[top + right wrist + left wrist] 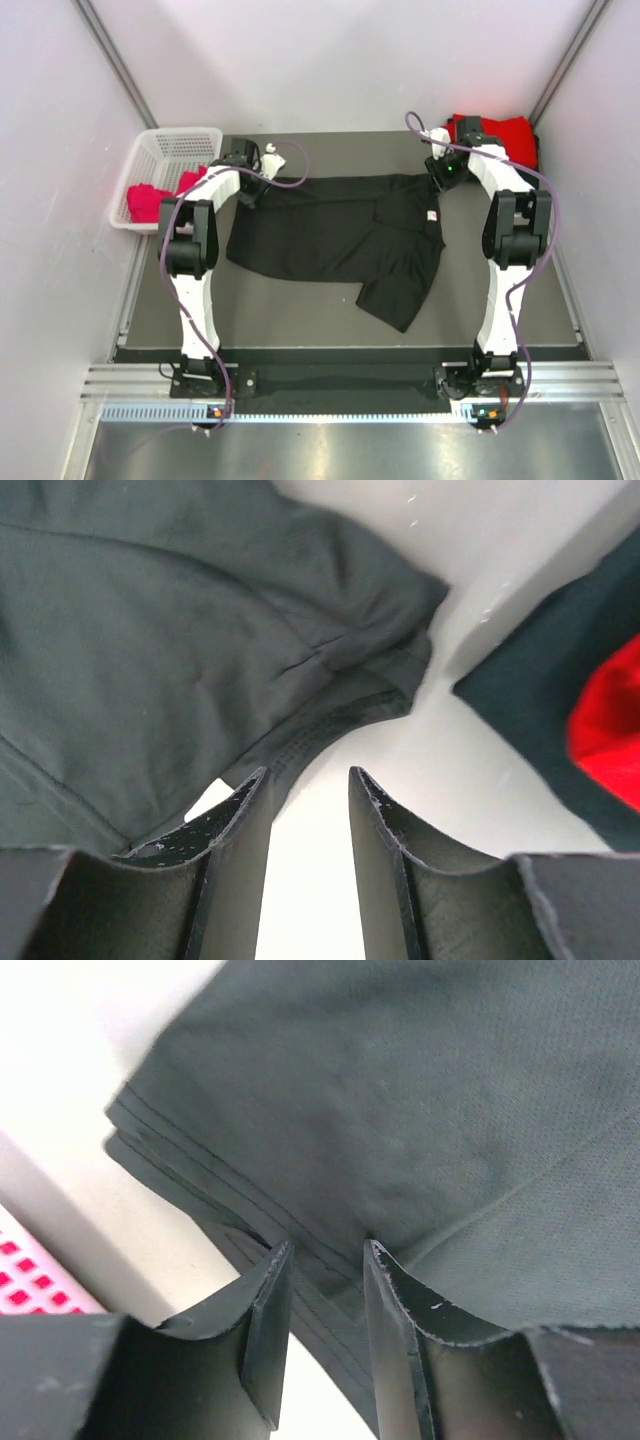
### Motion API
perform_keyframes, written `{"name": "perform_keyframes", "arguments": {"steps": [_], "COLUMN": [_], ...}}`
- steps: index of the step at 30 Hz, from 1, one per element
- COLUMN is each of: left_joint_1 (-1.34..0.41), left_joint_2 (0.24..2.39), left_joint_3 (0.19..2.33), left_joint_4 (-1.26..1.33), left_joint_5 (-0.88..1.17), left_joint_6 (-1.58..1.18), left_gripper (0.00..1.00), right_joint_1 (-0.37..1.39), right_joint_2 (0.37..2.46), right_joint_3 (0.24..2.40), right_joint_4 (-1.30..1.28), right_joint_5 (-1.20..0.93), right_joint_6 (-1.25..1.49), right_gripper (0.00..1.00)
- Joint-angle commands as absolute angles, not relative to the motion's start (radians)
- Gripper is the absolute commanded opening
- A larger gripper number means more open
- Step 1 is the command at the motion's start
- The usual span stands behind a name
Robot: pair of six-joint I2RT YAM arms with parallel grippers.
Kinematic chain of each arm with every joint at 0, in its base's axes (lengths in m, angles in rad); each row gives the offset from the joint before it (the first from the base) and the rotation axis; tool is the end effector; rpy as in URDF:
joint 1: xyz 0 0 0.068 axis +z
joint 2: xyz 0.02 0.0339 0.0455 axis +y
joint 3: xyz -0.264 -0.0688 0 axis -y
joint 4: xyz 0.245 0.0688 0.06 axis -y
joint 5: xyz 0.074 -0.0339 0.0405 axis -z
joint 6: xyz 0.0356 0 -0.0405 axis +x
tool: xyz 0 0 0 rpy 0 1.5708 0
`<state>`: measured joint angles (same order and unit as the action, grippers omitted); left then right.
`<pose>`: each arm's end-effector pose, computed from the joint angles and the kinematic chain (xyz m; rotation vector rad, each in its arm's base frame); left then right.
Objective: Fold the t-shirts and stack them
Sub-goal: Fold the tshirt
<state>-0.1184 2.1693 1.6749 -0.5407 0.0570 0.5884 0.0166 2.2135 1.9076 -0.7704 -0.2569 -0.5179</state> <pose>0.4653 -0.0574 0.1740 0.9211 2.4380 0.0943 0.4812 0.0170 0.2128 -0.7674 2.4822 0.1623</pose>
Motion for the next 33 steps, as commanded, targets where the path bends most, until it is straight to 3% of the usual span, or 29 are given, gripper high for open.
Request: {"name": "perform_keyframes", "arguments": {"steps": [1, 4, 10, 12, 21, 28, 33], "left_joint_1": [-0.117, -0.117, -0.115, -0.112, -0.100, -0.095, -0.095], "left_joint_2": [2.218, 2.229, 2.195, 2.175, 2.169, 2.203, 2.241], "left_joint_3": [1.724, 1.736, 1.706, 1.692, 1.693, 1.767, 1.841], "left_joint_4": [-0.594, -0.630, -0.635, -0.629, -0.607, -0.609, -0.620], "left_joint_5": [0.051, 0.040, 0.009, -0.025, -0.032, -0.037, -0.055], "left_joint_6": [0.626, 0.635, 0.669, 0.679, 0.718, 0.721, 0.730], "left_gripper": [0.40, 0.37, 0.06, 0.00, 0.00, 0.00, 0.00], "right_joint_1": [0.012, 0.012, 0.009, 0.009, 0.009, 0.009, 0.009], "right_joint_2": [2.210, 2.210, 2.233, 2.247, 2.301, 2.329, 2.332], "right_joint_3": [1.888, 1.876, 1.865, 1.871, 1.920, 1.954, 1.966], "right_joint_4": [-0.776, -0.776, -0.773, -0.776, -0.824, -0.836, -0.805], "right_joint_5": [-0.290, -0.282, -0.268, -0.249, -0.225, -0.238, -0.189], "right_joint_6": [-0.531, -0.532, -0.531, -0.525, -0.537, -0.532, -0.545], "right_gripper": [0.37, 0.37, 0.37, 0.37, 0.32, 0.06, 0.03]}}
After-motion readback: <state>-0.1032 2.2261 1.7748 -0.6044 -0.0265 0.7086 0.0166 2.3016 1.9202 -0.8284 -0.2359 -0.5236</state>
